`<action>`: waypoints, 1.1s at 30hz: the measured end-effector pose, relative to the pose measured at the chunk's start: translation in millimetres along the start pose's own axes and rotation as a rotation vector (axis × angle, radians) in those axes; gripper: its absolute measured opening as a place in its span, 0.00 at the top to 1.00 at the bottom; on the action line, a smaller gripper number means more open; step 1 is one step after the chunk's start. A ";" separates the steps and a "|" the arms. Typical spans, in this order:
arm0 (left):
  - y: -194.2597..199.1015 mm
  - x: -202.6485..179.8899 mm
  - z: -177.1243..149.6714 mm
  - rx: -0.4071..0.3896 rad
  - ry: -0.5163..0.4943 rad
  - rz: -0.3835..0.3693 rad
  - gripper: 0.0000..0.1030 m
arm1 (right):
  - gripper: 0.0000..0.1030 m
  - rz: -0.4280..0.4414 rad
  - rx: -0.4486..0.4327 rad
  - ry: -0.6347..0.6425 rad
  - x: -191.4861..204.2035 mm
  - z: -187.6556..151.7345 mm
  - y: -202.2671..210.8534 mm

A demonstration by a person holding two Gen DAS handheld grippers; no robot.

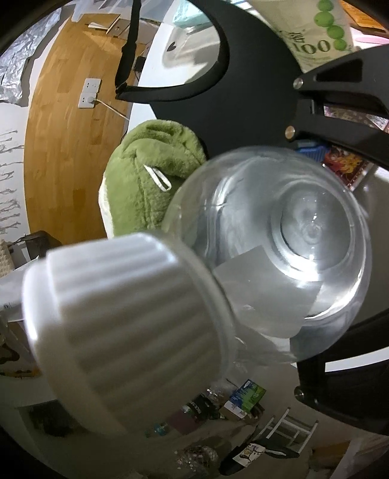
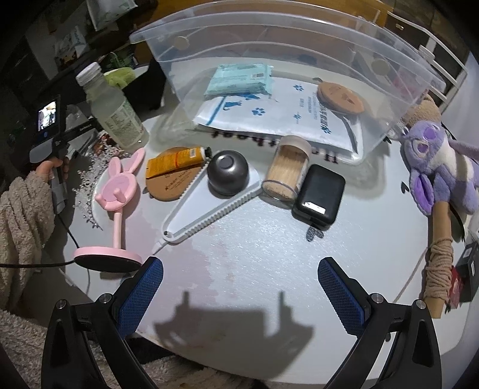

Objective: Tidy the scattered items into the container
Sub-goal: 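Grasp the small clear water bottle with the left tool and lift it, then hold the bottle up with the left tool while the right tool grips its white cap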

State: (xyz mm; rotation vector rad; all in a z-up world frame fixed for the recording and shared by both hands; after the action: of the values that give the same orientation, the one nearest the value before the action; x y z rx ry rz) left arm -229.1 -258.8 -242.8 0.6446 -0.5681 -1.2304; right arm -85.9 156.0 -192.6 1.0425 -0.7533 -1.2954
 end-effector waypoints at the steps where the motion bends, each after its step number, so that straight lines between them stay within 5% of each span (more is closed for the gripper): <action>1: 1.5 0.4 -1.2 0.001 0.000 -0.002 0.25 | 0.00 0.010 -0.008 0.003 1.9 2.3 1.9; 6: 13.7 4.8 -11.7 0.003 -0.006 -0.013 0.25 | 0.01 0.081 -0.077 -0.001 12.8 24.6 17.8; 9: 22.3 5.7 -20.7 -0.001 -0.015 -0.019 0.25 | 0.15 0.167 -0.161 0.027 31.9 56.6 38.2; 17: 47.6 6.6 -46.3 -0.049 -0.069 -0.051 0.25 | 0.20 0.438 -0.371 0.312 154.5 152.1 93.0; 19: 52.6 5.5 -50.7 -0.059 -0.086 -0.056 0.25 | 0.30 0.467 -0.399 0.385 190.4 169.7 94.8; 25: 64.9 3.6 -62.6 -0.091 -0.106 -0.053 0.25 | 0.39 0.586 -0.237 0.520 284.1 183.1 67.4; 33: 75.1 -0.9 -71.8 -0.109 -0.082 -0.051 0.25 | 0.58 0.668 -0.008 0.524 340.9 165.9 41.7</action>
State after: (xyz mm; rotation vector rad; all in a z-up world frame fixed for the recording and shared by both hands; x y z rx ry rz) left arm -128.6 -232.6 -238.8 0.5221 -0.5514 -1.3309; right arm -166.7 -211.1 -128.3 0.9488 -0.6085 -0.4246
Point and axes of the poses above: each gripper's, at about its wrist camera, not at the fingertips, and y roughly against the way its jaws point, x to its left, z to its top, the point moved 7 cm from there along -y, roughly the way its jaws point, and after that the axes turned 11 degrees about -z, right-handed, at the moved point
